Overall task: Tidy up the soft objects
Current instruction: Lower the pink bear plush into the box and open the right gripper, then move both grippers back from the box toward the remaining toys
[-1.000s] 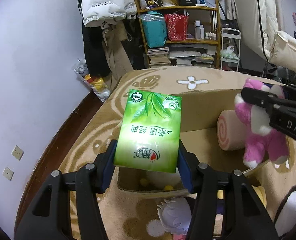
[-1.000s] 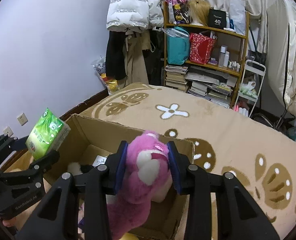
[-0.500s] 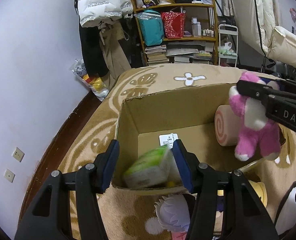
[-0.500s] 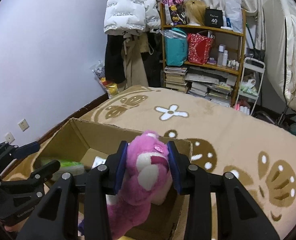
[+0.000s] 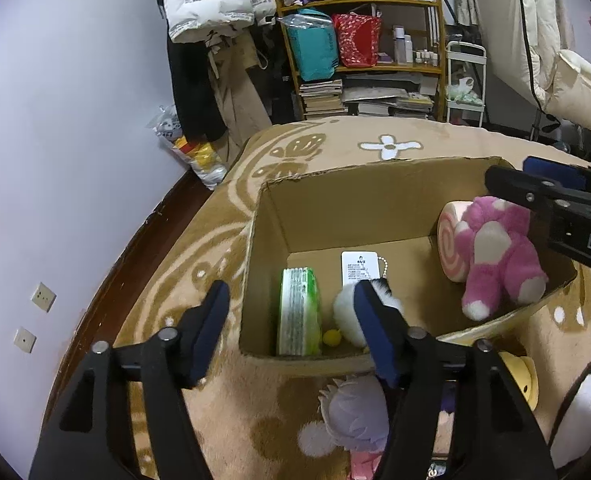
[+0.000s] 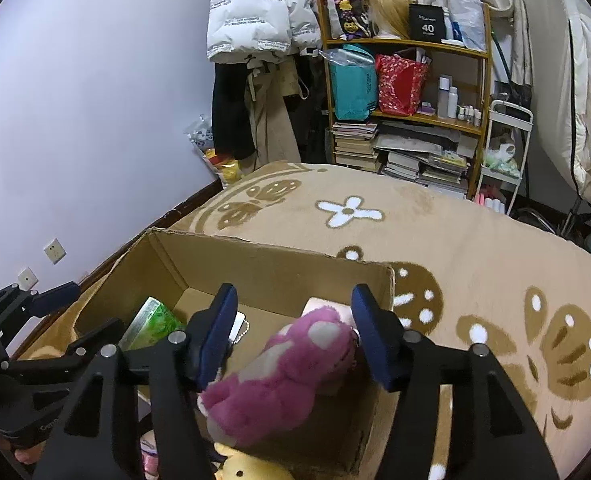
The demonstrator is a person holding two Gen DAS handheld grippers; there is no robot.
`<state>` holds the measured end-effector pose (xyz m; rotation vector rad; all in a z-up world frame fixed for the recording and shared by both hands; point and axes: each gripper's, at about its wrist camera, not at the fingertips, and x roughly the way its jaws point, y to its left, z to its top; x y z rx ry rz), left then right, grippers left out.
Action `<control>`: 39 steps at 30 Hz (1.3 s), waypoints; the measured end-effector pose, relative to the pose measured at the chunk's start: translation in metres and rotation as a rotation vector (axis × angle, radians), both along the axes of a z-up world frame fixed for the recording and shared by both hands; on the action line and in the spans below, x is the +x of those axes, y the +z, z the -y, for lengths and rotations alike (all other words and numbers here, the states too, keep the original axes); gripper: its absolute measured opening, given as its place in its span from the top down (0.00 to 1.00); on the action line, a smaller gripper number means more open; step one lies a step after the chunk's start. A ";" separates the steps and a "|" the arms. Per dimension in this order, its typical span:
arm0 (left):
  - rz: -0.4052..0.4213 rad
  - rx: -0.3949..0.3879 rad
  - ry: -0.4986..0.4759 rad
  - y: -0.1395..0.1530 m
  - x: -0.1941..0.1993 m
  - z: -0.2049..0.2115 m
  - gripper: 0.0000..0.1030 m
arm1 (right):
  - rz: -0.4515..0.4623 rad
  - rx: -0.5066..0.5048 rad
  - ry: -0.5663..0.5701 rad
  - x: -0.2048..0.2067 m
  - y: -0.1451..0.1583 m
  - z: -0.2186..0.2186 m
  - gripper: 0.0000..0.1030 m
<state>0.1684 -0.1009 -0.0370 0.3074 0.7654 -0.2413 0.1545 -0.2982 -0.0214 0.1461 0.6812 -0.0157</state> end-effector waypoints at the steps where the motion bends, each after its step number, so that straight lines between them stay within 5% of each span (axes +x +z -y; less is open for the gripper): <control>1: -0.003 -0.007 0.009 0.001 -0.001 -0.002 0.33 | -0.001 0.006 -0.006 -0.002 0.001 0.000 0.32; 11: -0.028 -0.041 0.057 0.013 -0.023 -0.024 0.08 | 0.027 0.052 -0.038 -0.033 0.021 0.001 0.04; 27: -0.048 -0.050 0.078 0.024 -0.075 -0.048 0.05 | -0.032 0.085 -0.023 -0.100 0.033 -0.014 0.02; 39: -0.111 -0.018 0.089 0.000 -0.095 -0.052 0.05 | -0.109 0.142 -0.004 -0.123 0.005 -0.024 0.02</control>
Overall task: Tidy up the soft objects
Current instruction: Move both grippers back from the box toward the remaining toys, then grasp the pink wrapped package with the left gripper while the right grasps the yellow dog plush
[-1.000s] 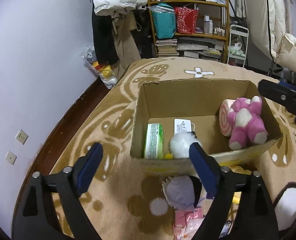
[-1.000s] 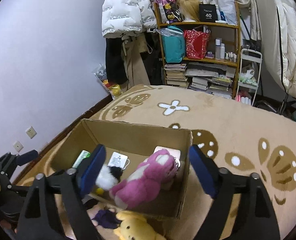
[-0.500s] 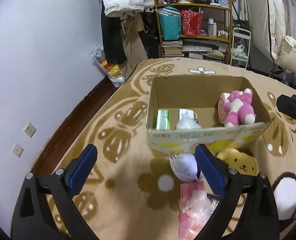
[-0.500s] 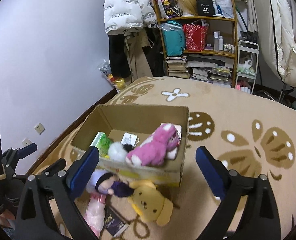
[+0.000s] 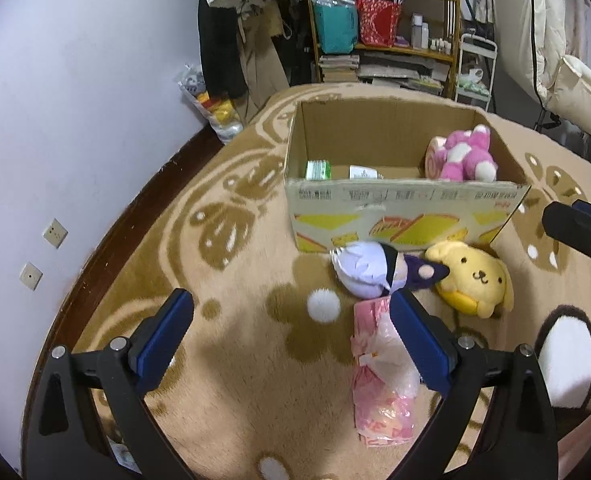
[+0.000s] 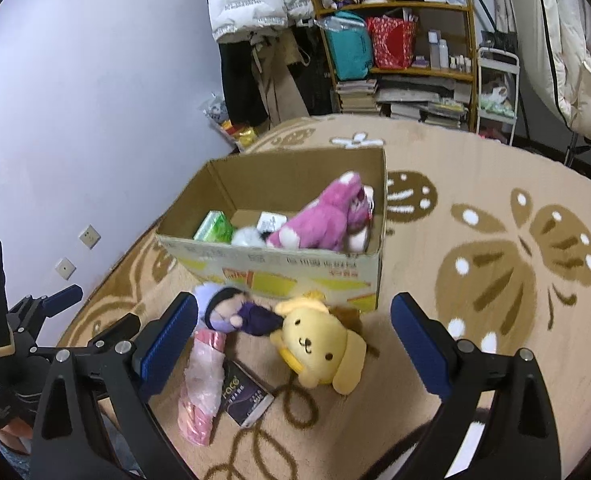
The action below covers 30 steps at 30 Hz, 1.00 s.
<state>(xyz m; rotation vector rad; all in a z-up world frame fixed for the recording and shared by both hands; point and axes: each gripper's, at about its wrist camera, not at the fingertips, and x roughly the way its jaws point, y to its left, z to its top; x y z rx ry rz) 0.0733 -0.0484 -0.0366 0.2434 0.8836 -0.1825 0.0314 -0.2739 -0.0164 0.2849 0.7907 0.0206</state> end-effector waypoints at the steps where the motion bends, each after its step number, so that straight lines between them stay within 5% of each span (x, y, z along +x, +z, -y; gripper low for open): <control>1: -0.006 0.008 0.000 -0.003 0.001 0.001 0.05 | -0.008 -0.002 0.000 0.000 -0.004 -0.001 0.02; 30: -0.176 0.074 -0.093 -0.060 0.019 0.034 0.05 | -0.230 0.015 -0.011 0.043 -0.083 -0.005 0.02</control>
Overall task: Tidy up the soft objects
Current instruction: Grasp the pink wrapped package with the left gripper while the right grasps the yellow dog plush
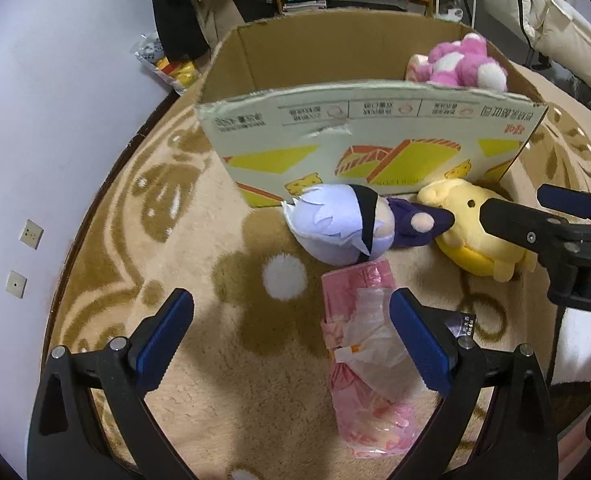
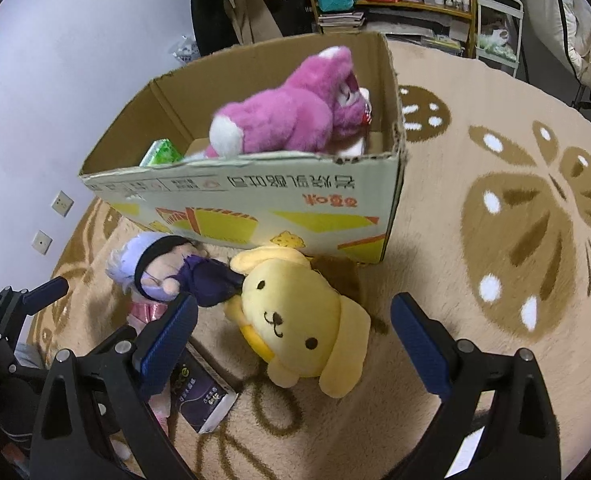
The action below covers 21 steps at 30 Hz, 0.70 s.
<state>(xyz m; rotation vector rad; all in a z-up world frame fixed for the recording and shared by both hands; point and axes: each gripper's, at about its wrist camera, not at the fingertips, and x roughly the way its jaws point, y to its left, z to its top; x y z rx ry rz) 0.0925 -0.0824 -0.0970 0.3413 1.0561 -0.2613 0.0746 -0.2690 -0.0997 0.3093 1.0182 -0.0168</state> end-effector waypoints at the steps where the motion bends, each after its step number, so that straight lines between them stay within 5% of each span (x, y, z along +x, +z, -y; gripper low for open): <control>1: -0.010 -0.002 0.000 -0.002 0.001 0.001 0.05 | -0.004 0.001 0.001 0.001 -0.001 0.000 0.02; 21: -0.144 -0.021 0.005 -0.033 0.014 0.011 0.05 | -0.128 0.019 0.019 0.026 -0.038 -0.008 0.02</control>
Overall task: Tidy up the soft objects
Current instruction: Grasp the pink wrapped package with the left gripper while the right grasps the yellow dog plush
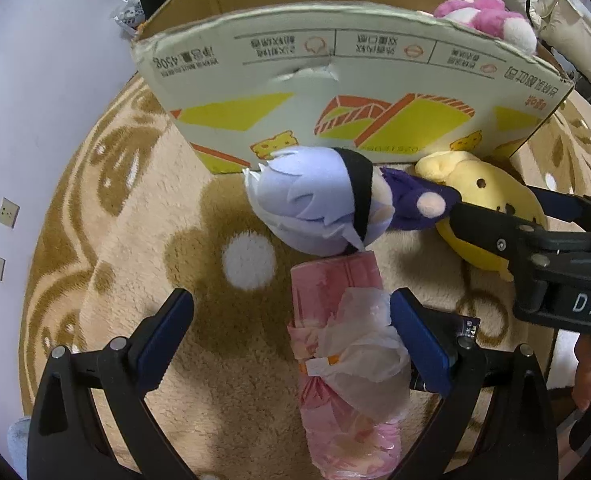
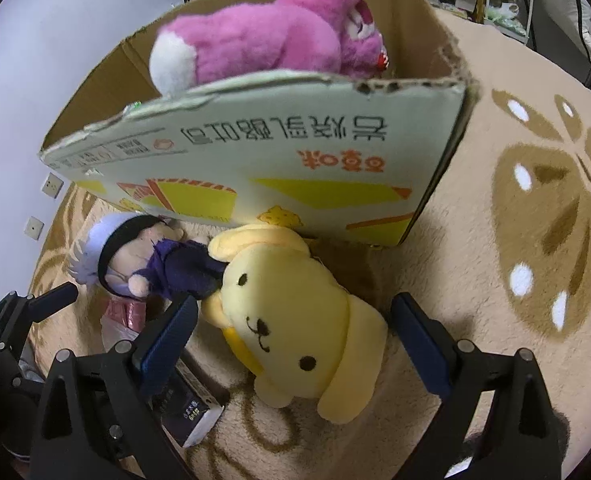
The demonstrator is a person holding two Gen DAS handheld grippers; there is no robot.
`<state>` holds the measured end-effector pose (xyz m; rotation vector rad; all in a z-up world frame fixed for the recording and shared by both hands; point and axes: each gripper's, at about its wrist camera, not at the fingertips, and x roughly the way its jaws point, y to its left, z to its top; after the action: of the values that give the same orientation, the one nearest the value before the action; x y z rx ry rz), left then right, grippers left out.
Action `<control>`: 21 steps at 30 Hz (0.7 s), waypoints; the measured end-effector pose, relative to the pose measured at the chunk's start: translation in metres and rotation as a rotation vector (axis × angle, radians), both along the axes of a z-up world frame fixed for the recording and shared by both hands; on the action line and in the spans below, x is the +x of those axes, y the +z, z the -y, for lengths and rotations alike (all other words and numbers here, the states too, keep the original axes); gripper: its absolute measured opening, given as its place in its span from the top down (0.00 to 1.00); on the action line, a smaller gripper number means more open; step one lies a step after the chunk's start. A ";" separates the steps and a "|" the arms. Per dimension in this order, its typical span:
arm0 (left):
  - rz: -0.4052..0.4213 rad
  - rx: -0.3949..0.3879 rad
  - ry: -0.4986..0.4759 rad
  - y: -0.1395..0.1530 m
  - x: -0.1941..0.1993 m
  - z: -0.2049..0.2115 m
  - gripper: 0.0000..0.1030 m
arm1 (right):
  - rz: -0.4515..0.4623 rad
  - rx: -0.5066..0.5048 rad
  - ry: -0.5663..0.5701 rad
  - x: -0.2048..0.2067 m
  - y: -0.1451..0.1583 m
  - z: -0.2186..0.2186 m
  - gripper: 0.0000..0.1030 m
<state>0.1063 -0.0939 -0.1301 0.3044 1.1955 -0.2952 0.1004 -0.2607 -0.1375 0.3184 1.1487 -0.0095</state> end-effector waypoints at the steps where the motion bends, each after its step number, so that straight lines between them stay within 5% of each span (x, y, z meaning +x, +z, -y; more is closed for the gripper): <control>1: -0.003 -0.003 -0.001 0.000 0.000 0.001 0.05 | -0.008 -0.005 0.006 0.001 -0.001 -0.001 0.02; 9: -0.041 -0.065 0.010 -0.001 0.002 -0.004 0.24 | -0.047 -0.050 0.047 0.006 -0.012 -0.015 0.02; 14: -0.031 -0.075 0.001 -0.001 0.001 -0.012 0.50 | -0.067 -0.068 0.057 0.007 -0.017 -0.014 0.06; 21: -0.010 -0.079 -0.001 0.004 -0.008 -0.017 0.54 | -0.053 -0.048 0.061 0.003 -0.013 -0.019 0.20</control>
<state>0.0984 -0.0766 -0.1257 0.2345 1.1899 -0.3441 0.1034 -0.2419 -0.1504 0.2415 1.2087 0.0076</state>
